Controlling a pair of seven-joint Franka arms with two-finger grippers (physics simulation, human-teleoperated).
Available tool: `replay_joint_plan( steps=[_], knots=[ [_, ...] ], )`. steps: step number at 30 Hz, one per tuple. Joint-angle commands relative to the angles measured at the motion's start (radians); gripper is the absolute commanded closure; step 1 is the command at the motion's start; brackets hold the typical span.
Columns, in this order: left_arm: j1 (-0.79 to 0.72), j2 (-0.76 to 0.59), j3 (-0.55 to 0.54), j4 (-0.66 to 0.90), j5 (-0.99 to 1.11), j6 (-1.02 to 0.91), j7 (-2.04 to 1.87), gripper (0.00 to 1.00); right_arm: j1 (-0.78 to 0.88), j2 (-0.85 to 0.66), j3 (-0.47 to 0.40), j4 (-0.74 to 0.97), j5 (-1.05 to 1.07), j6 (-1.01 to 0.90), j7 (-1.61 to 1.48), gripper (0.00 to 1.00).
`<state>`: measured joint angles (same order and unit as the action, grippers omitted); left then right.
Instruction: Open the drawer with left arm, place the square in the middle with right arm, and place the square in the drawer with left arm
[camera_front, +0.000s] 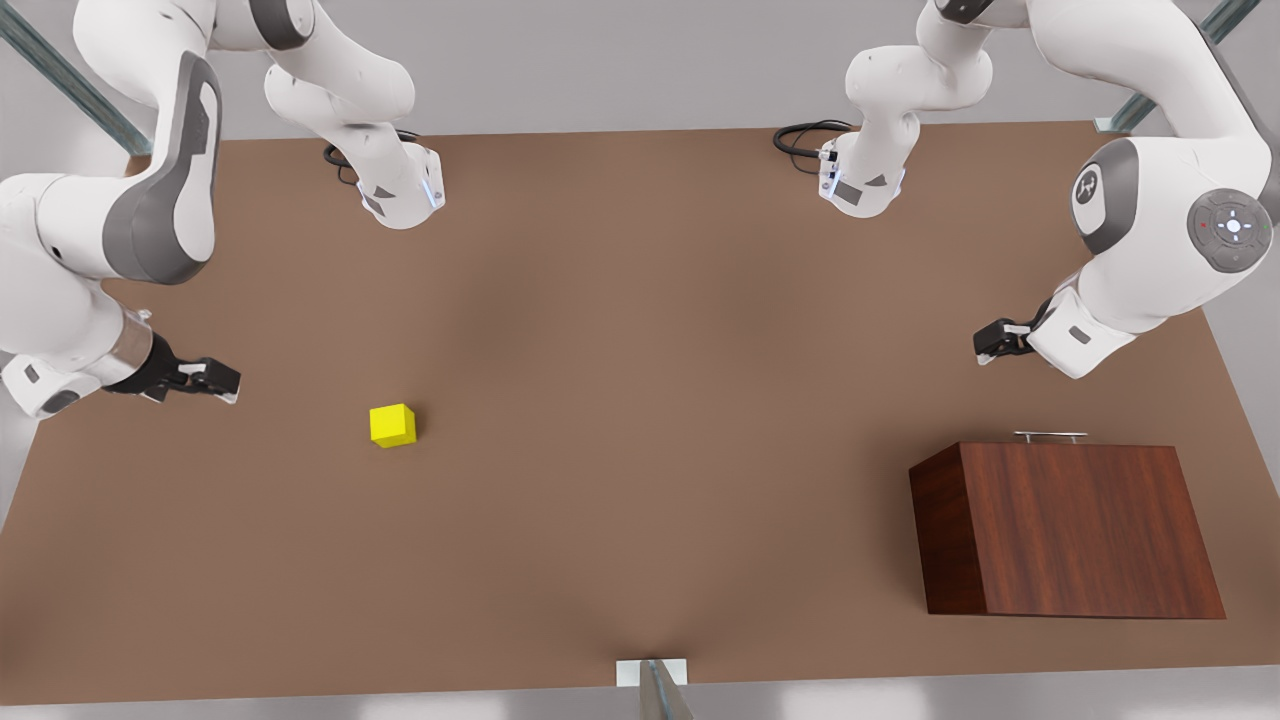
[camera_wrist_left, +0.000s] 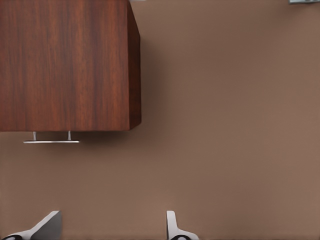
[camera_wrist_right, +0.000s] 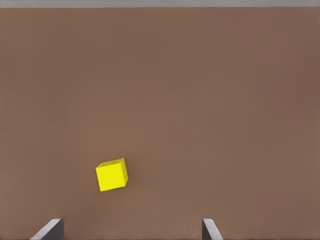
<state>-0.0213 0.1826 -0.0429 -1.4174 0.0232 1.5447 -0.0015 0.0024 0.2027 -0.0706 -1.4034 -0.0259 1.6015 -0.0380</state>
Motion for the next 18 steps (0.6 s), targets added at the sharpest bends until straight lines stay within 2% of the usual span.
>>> replay_joint_plan(
  steps=[1, 3, 4, 5, 6, 8, 9, 12, 13, 17, 18],
  knots=[
    [0.0, 0.0, 0.0, 0.0, 0.003, 0.0, 0.0, 0.0, 0.001, 0.0, 0.0, 0.0, 0.0, 0.0, 0.0, 0.0],
    [0.001, 0.0, 0.001, -0.003, 0.001, 0.003, -0.023, 0.0, 0.001, -0.011, 0.0, -0.026, 0.001, -0.017, -0.002, 0.0],
    [0.0, -0.005, 0.02, -0.031, 0.001, 0.028, -0.081, 0.0, 0.001, -0.035, 0.038, -0.103, 0.021, 0.001, -0.006, 0.0],
    [0.001, -0.035, 0.025, -0.103, 0.003, 0.104, -0.294, 0.0, 0.011, -0.071, 0.092, -0.186, 0.02, 0.087, 0.0, 0.0],
    [0.001, -0.101, 0.06, -0.219, 0.001, 0.222, -0.478, 0.0, 0.021, -0.114, 0.095, -0.302, 0.021, 0.167, 0.003, 0.0],
    [0.001, -0.215, 0.1, -0.437, 0.001, 0.429, -0.777, 0.0, 0.051, -0.111, 0.097, -0.385, 0.023, 0.25, 0.003, 0.0],
    [0.001, -0.268, 0.101, -0.561, 0.001, 0.531, -0.865, 0.0, 0.053, -0.092, 0.097, -0.414, 0.023, 0.287, 0.003, 0.0],
    [0.001, -0.318, 0.101, -0.745, 0.001, 0.719, -1.003, 0.0, 0.044, -0.092, 0.097, -0.569, 0.026, 0.405, 0.006, 0.0],
    [0.001, -0.316, 0.101, -0.781, 0.0, 0.775, -1.051, 0.0, 0.034, -0.091, 0.095, -0.629, 0.026, 0.463, 0.017, 0.0],
    [0.003, -0.319, 0.101, -0.859, -0.005, 0.893, -1.206, 0.0, 0.025, -0.011, 0.095, -0.672, 0.026, 0.494, 0.017, 0.0],
    [0.003, -0.318, 0.101, -0.885, -0.006, 0.933, -1.21, 0.0, 0.027, -0.008, 0.095, -0.712, 0.027, 0.552, 0.017, 0.0]
  ],
)
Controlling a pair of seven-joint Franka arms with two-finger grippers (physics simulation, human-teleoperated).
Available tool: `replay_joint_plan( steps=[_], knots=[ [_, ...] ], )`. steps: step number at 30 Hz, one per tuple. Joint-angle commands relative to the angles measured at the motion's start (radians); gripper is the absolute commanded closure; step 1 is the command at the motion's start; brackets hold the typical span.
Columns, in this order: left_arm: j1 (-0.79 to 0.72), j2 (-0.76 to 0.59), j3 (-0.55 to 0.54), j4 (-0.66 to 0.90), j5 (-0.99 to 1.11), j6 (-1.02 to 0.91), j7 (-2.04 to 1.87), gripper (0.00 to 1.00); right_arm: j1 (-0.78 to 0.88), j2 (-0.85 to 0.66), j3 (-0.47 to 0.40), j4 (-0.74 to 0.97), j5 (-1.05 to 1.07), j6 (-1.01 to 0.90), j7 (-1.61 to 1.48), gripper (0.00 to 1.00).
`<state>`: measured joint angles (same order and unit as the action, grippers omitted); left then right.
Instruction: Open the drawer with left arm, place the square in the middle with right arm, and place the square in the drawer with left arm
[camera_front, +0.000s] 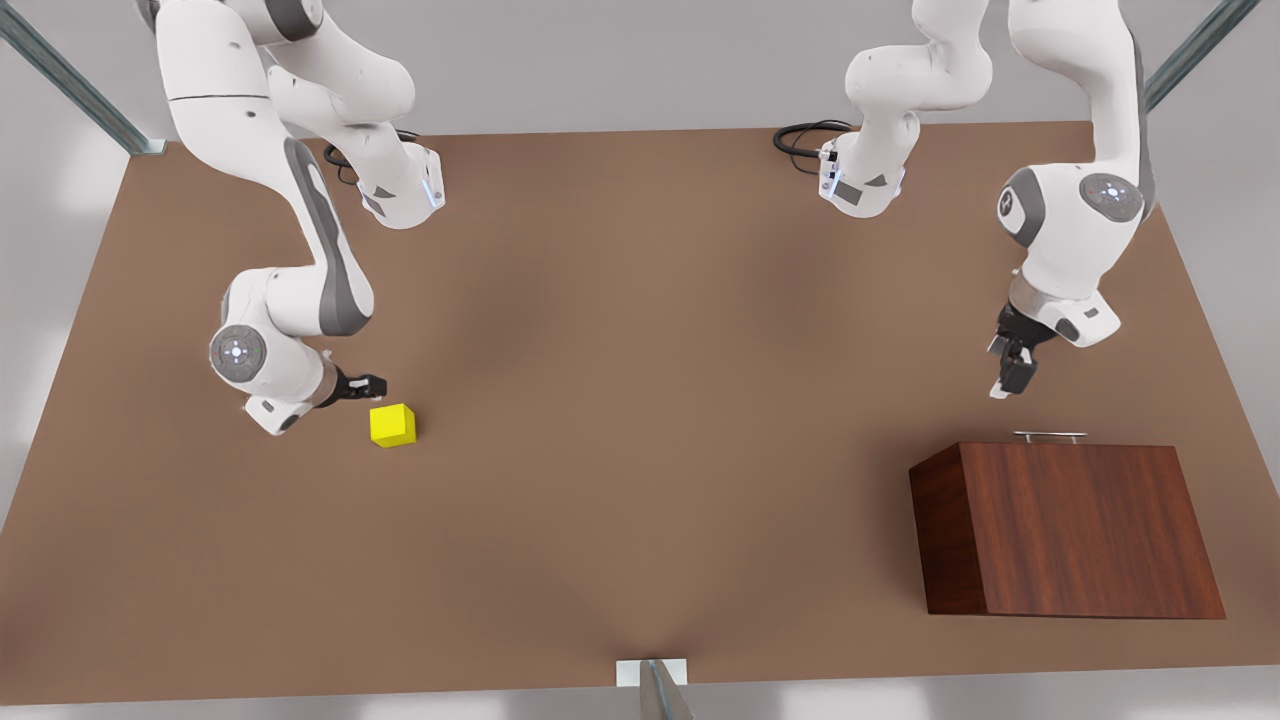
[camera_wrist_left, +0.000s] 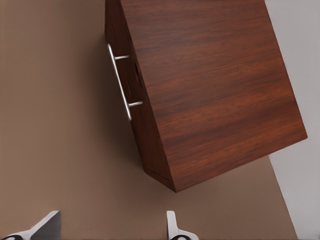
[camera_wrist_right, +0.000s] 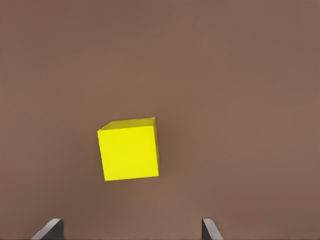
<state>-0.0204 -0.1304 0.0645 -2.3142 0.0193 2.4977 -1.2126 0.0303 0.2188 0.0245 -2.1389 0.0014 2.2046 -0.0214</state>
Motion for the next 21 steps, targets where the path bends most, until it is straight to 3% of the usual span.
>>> replay_joint_plan(
  steps=[1, 8, 21],
  knots=[
    [0.005, 0.003, 0.009, -0.004, -0.002, 0.006, -0.001, 0.0, 0.002, 0.011, 0.0, -0.004, 0.0, 0.012, 0.0, 0.0],
    [0.017, 0.098, 0.032, -0.025, -0.009, 0.136, -0.041, 0.0, 0.017, 0.16, 0.002, 0.014, 0.006, 0.224, 0.0, 0.0],
    [0.077, 0.224, 0.093, -0.013, -0.005, 0.267, -0.039, 0.0, 0.037, 0.255, 0.0, -0.001, 0.011, 0.332, -0.002, 0.0]
  ],
)
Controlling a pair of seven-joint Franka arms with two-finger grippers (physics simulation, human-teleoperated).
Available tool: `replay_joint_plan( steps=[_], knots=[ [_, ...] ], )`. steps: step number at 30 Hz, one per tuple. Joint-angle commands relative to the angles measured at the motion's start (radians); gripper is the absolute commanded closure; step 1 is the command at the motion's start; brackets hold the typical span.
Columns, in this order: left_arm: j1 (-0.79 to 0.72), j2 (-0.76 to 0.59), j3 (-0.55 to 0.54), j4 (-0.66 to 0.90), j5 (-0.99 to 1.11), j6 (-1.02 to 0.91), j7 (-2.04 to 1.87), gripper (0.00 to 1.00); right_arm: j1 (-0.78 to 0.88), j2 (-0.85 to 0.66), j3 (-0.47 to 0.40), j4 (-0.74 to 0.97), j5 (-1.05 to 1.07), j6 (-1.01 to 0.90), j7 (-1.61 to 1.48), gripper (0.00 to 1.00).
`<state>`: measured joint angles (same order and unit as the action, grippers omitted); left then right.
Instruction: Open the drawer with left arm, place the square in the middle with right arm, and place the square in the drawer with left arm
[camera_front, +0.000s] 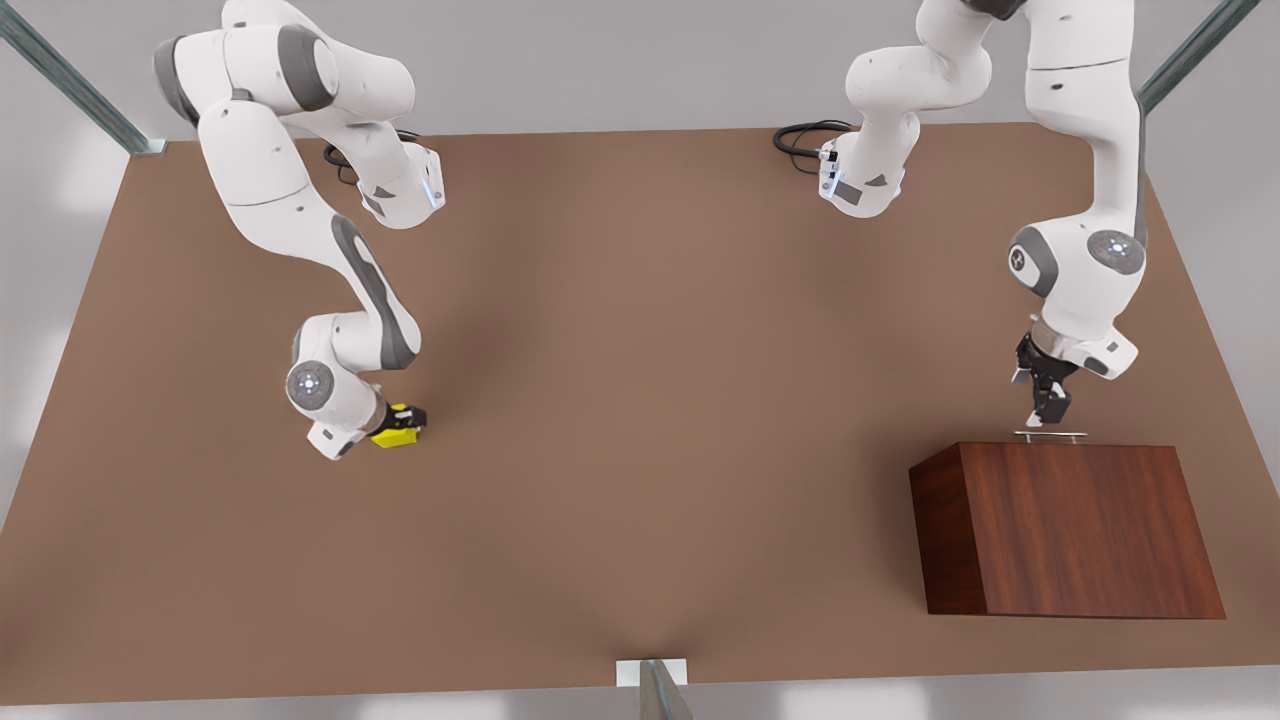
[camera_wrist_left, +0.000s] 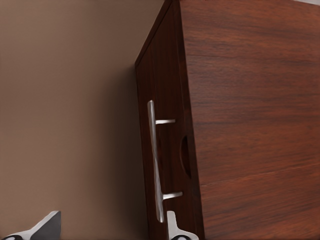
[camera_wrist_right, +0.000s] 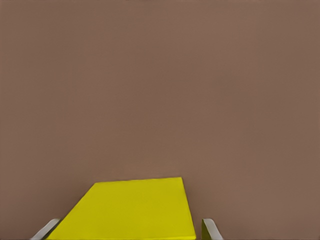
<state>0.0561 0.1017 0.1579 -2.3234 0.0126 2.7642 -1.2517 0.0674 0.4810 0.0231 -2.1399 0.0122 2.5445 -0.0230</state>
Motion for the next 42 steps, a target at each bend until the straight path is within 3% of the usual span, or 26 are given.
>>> replay_joint_plan(
  steps=[1, 4, 7, 16, 21, 23, 26, 28, 30, 33, 35, 36, 37, 38, 42],
  knots=[
    [0.001, 0.003, 0.0, 0.001, 0.001, 0.0, 0.0, 0.0, 0.0, 0.001, 0.0, 0.0, 0.0, 0.0, 0.0, 0.08],
    [0.022, 0.036, -0.001, 0.015, 0.003, 0.041, 0.012, 0.0, 0.006, -0.004, 0.001, 0.002, 0.0, -0.007, -0.002, 0.17],
    [0.04, 0.058, 0.0, 0.021, 0.004, 0.063, 0.015, 0.0, 0.017, -0.001, 0.0, 0.002, 0.0, -0.001, -0.003, 0.34],
    [0.057, 0.124, 0.0, 0.065, 0.006, 0.092, 0.017, 0.0, 0.075, -0.093, 0.004, 0.009, 0.005, -0.07, 0.077, 0.37],
    [0.059, 0.141, 0.0, 0.064, 0.006, 0.08, 0.015, 0.0, 0.391, -0.079, 0.02, 0.153, 0.038, -0.092, 0.646, 0.37],
    [0.057, 0.139, 0.0, 0.061, 0.006, 0.054, 0.006, 0.0, 0.479, -0.009, 0.018, 0.261, 0.138, -0.09, 0.75, 0.36],
    [0.057, 0.13, 0.0, 0.058, 0.004, 0.032, 0.002, 0.0, 0.646, 0.206, 0.011, 0.582, 0.196, -0.092, 1.053, 0.36],
    [0.057, 0.121, 0.0, 0.055, 0.004, 0.02, 0.002, 0.0, 0.77, 0.335, -0.089, 0.819, 0.294, -0.184, 1.153, 0.36],
    [0.056, 0.101, 0.0, 0.052, 0.004, -0.005, 0.0, 0.0, 0.816, 0.449, -0.089, 0.949, 0.293, -0.148, 1.282, 0.36],
    [0.056, 0.092, 0.0, 0.045, 0.004, -0.026, 0.0, 0.0, 0.853, 0.51, -0.086, 0.991, 0.293, -0.073, 1.342, 0.35],
    [0.056, 0.088, 0.0, 0.036, 0.004, -0.026, 0.0, 0.0, 0.856, 0.527, -0.088, 1.005, 0.293, -0.072, 1.344, 0.29],
    [0.056, 0.088, 0.0, 0.036, 0.004, -0.026, 0.0, 0.0, 0.856, 0.536, -0.088, 1.006, 0.293, -0.07, 1.371, 0.23],
    [0.057, 0.088, 0.0, 0.035, 0.003, -0.026, 0.0, 0.0, 0.856, 0.535, -0.088, 1.003, 0.293, -0.07, 1.371, 0.1],
    [0.056, 0.088, 0.002, 0.035, 0.003, -0.026, 0.002, 0.0, 0.856, 0.535, -0.088, 0.997, 0.293, -0.07, 1.371, 0.07],
    [0.057, 0.078, 0.011, 0.035, 0.003, -0.049, 0.003, 0.0, 0.856, 0.502, -0.111, 0.953, 0.275, -0.078, 1.361, 0.07]
  ],
)
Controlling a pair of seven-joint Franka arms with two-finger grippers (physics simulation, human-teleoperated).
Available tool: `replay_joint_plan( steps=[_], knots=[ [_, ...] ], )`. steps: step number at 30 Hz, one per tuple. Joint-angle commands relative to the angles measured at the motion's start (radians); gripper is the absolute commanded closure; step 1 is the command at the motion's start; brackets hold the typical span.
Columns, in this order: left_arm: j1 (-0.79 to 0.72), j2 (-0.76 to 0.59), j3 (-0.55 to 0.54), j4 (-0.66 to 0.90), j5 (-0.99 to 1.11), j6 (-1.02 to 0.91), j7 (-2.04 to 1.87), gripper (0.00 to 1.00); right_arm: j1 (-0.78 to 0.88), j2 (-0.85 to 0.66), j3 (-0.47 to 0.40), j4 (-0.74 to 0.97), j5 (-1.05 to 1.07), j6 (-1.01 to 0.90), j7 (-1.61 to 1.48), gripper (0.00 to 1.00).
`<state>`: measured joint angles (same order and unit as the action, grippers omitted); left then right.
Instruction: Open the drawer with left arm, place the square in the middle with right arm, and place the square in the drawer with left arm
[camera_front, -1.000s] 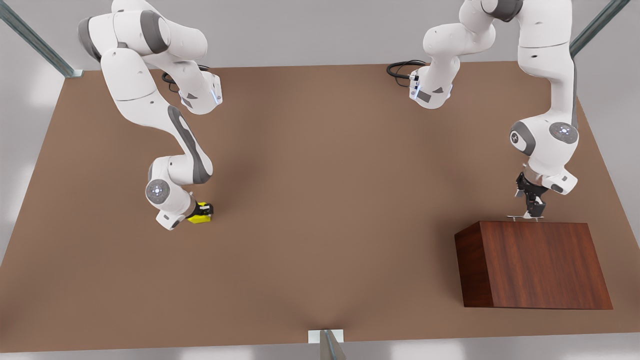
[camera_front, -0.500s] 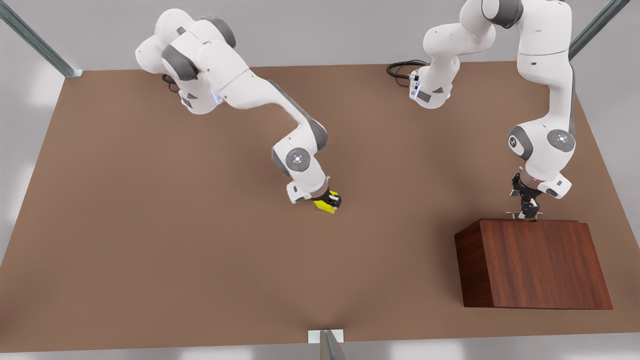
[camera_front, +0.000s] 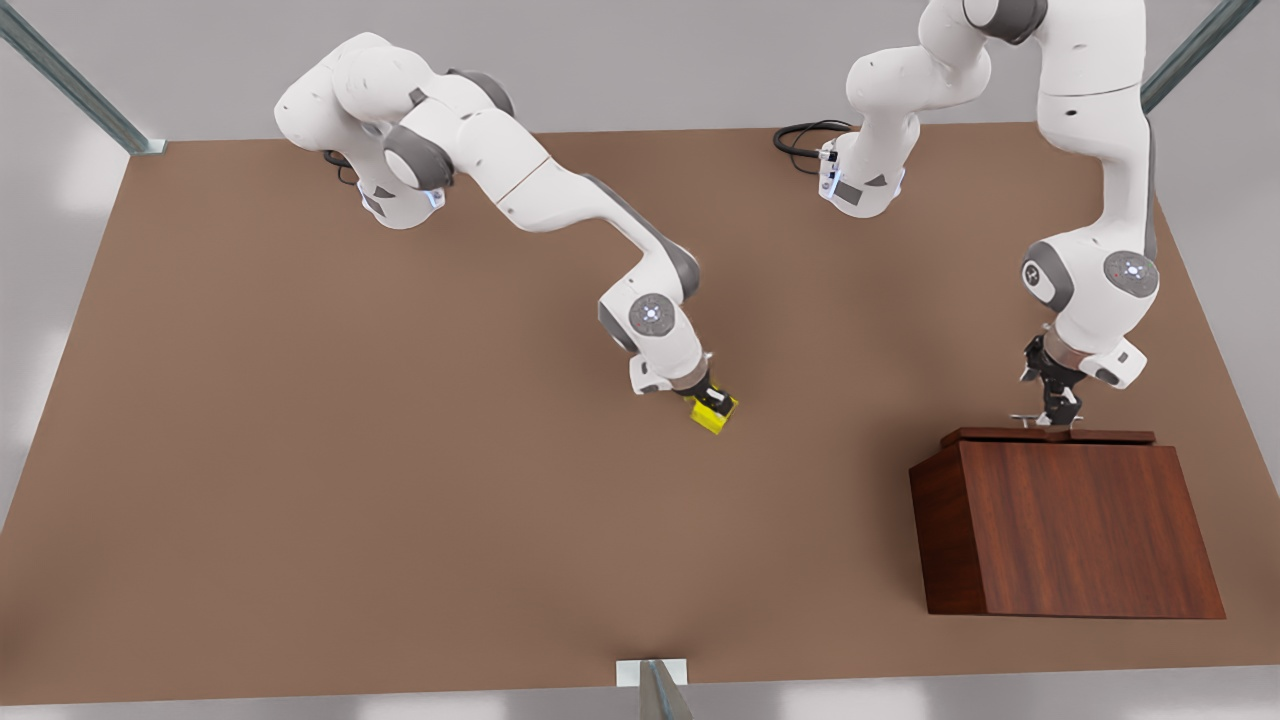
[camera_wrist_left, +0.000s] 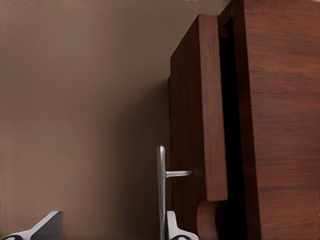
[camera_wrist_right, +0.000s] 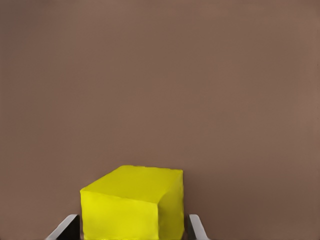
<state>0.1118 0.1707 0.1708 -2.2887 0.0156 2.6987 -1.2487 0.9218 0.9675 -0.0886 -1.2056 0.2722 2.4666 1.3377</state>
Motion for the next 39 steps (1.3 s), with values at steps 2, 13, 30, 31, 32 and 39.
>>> replay_joint_plan(
  steps=[2, 13, 30, 31, 32, 39],
  knots=[
    [0.0, -0.003, 0.006, 0.0, 0.0, -0.01, -0.002, 0.0, 0.002, -0.007, -0.002, -0.005, -0.01, -0.002, 0.003, 0.07],
    [0.0, -0.046, 0.018, -0.041, 0.0, -0.053, -0.003, 0.0, -0.722, -0.794, -0.023, -0.58, -0.167, -0.581, -1.17, 0.0],
    [0.0, -0.138, 0.041, -0.158, 0.0, -0.054, -0.012, 0.0, -1.0, -0.734, 0.07, -0.204, -0.28, -0.914, -1.368, 0.0],
    [0.0, -0.143, 0.041, -0.16, -0.002, -0.059, -0.012, 0.0, -0.999, -0.734, 0.072, -0.204, -0.28, -0.888, -1.365, 0.0],
    [0.0, -0.145, 0.044, -0.16, -0.002, -0.062, -0.012, 0.0, -1.0, -0.736, 0.072, -0.204, -0.278, -0.888, -1.365, 0.0],
    [-0.001, -0.22, 0.059, -0.196, 0.001, -0.122, -0.012, 0.0, -1.008, -0.736, 0.069, -0.19, -0.281, -0.888, -1.365, 0.0]
  ],
)
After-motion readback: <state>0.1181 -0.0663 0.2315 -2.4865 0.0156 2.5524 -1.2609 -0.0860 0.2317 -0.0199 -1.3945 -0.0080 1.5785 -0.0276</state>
